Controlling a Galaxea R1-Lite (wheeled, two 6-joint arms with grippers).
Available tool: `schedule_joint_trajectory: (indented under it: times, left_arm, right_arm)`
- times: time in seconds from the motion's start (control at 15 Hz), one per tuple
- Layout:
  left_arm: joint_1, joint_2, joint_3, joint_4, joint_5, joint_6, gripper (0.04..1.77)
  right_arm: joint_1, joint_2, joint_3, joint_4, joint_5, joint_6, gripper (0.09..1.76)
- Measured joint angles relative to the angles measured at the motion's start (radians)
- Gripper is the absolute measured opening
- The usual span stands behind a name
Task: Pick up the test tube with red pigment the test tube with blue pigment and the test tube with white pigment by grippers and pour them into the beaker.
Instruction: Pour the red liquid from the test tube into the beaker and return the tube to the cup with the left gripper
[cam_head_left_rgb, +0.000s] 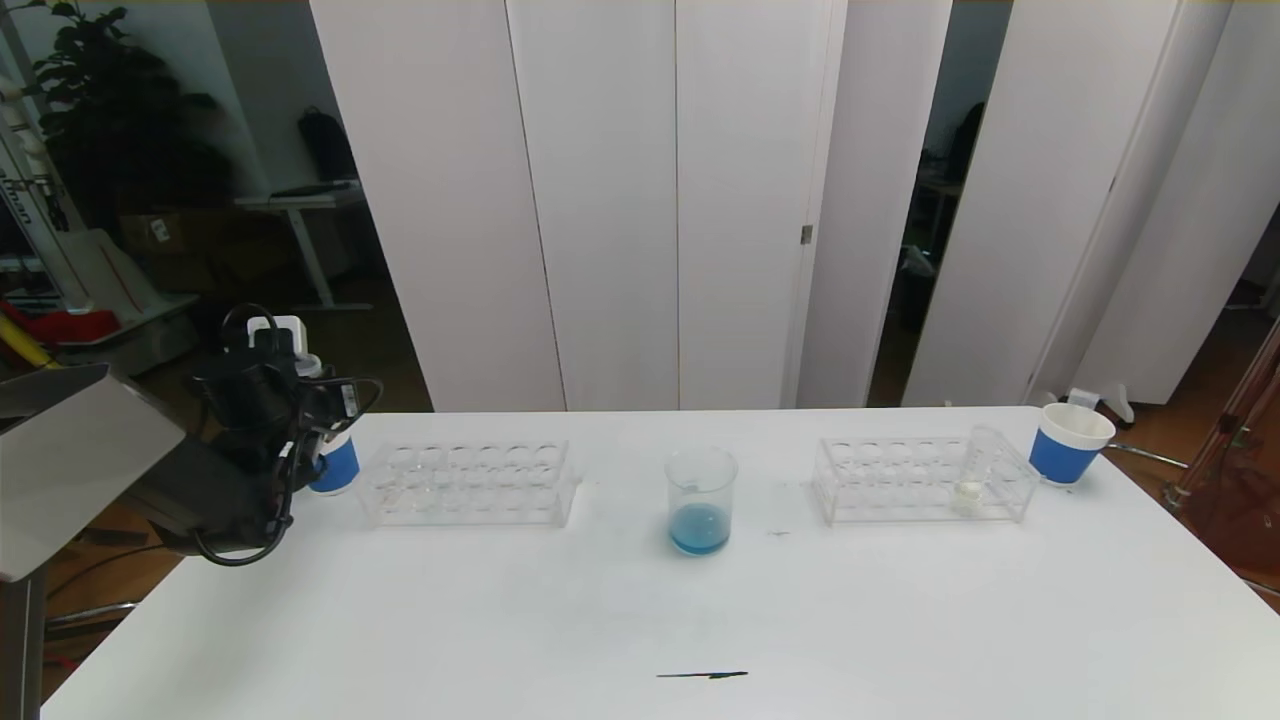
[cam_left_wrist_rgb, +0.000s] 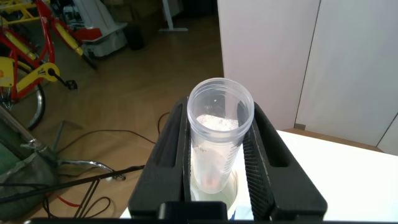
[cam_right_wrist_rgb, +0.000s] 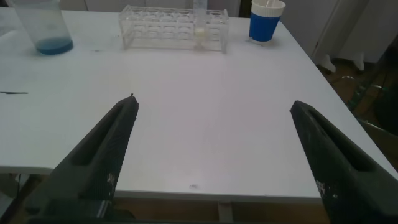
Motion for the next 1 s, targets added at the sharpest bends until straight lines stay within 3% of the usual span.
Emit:
schedule_joint_trajectory:
  times: [1.0]
  left_arm:
    - [0.019,0.013,0.026,0.022,0.0,-0.015,0.57]
  right_arm:
    - [0.0,0.0,0.0,0.0,0.0,0.0,1.75]
